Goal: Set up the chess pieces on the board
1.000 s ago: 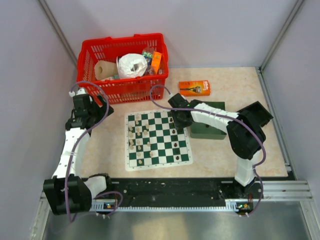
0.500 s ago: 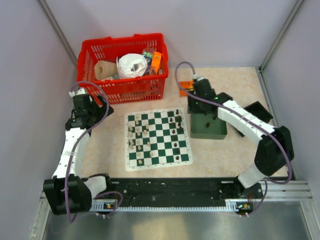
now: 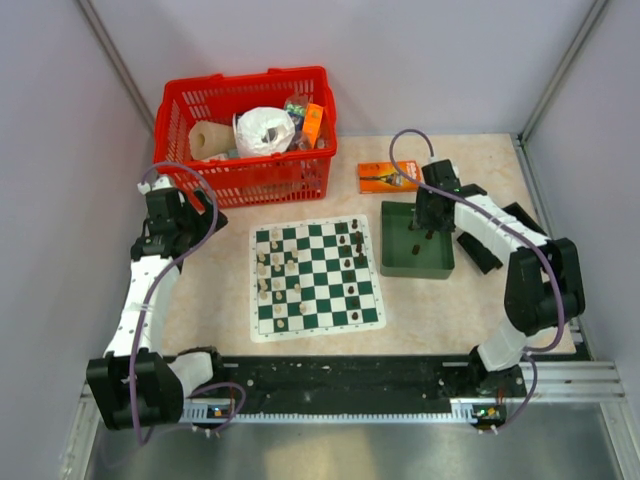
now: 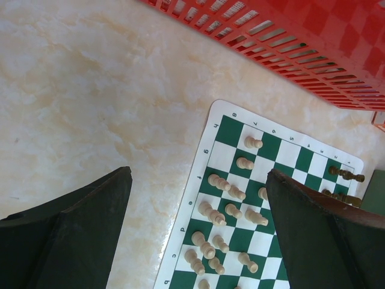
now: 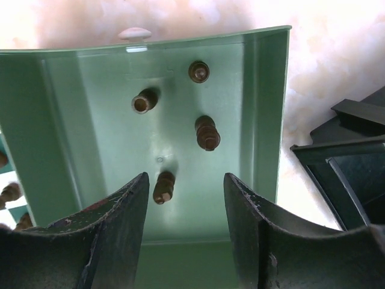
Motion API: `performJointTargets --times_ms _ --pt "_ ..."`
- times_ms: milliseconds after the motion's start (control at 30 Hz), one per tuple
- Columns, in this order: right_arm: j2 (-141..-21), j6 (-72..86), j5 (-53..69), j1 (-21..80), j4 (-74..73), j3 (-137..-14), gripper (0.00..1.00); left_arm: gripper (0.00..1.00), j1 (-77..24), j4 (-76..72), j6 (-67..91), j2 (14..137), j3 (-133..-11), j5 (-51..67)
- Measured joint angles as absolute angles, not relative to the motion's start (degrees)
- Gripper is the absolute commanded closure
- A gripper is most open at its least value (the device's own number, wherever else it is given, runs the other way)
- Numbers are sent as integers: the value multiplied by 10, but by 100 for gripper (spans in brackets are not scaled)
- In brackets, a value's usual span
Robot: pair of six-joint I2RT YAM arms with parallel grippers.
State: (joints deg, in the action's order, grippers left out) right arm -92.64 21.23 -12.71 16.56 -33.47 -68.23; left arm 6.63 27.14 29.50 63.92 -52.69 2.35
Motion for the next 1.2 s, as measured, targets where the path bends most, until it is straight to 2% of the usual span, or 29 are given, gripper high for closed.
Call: performJointTargets --times_ms 533,900,1200 --pt "-999 187 -133 149 -322 -684 59 2 66 272 295 639 -527 21" --pt "-1009 176 -136 143 -309 -686 62 1 66 272 295 639 -527 21" --pt "-1011 169 -137 143 -298 -699 69 1 66 272 295 639 -527 21"
